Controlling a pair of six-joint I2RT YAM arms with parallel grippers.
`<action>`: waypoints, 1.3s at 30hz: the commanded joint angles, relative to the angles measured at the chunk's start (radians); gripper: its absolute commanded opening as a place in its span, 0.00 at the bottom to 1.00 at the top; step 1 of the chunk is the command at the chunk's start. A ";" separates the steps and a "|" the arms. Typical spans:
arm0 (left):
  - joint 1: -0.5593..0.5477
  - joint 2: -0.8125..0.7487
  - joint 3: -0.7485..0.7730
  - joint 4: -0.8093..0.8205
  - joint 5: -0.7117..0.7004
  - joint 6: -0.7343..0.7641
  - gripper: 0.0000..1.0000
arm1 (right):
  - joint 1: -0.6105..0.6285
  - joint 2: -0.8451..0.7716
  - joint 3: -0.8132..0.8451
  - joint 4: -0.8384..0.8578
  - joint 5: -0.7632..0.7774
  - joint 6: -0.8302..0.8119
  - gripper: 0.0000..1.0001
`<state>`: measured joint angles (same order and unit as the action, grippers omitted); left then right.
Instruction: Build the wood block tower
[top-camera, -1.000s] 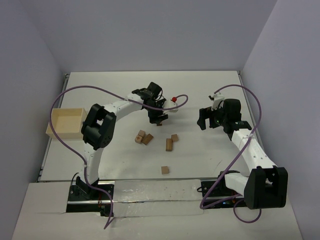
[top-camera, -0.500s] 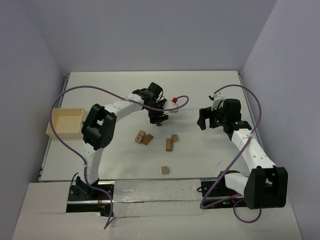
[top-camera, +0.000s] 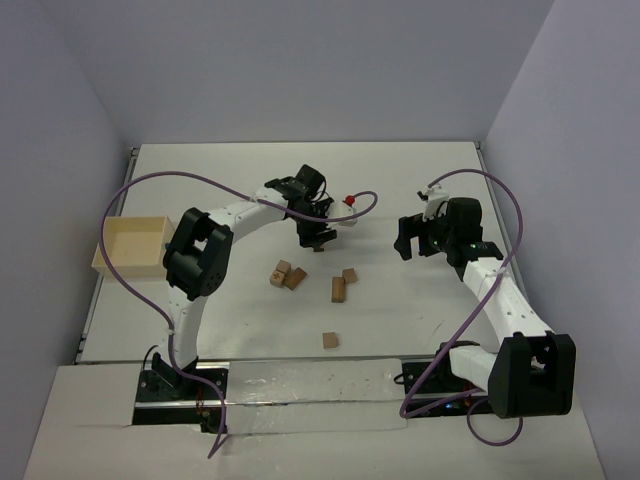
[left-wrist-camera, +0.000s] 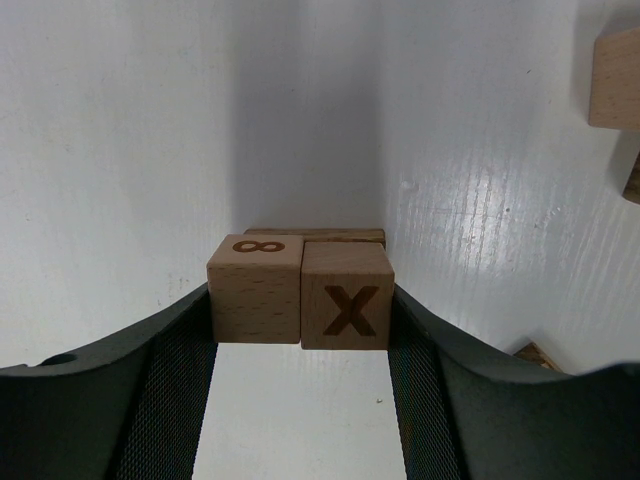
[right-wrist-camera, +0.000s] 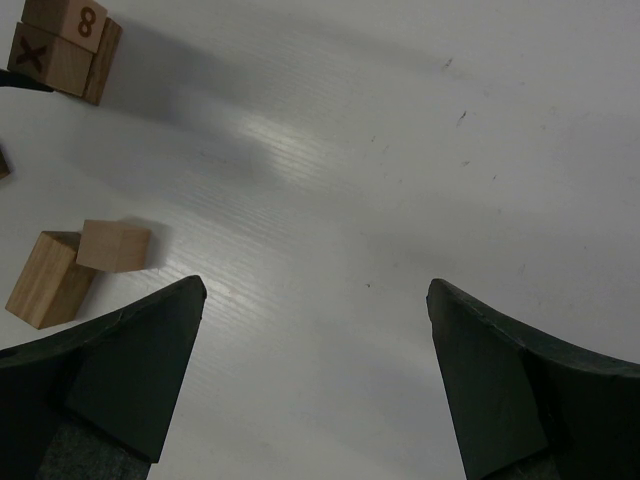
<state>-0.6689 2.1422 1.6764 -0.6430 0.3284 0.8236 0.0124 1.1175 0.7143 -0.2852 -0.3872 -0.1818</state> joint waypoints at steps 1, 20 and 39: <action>-0.009 0.003 0.008 0.014 0.007 0.017 0.33 | -0.006 0.007 0.038 -0.002 -0.013 -0.015 1.00; -0.008 -0.015 -0.005 0.012 0.021 0.025 0.71 | -0.005 0.008 0.038 -0.002 -0.013 -0.012 1.00; -0.011 -0.186 0.101 -0.058 0.034 -0.049 0.99 | -0.005 -0.028 0.043 0.015 -0.007 0.046 1.00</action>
<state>-0.6730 2.1170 1.6922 -0.6785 0.3301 0.8168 0.0124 1.1198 0.7143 -0.2852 -0.3874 -0.1758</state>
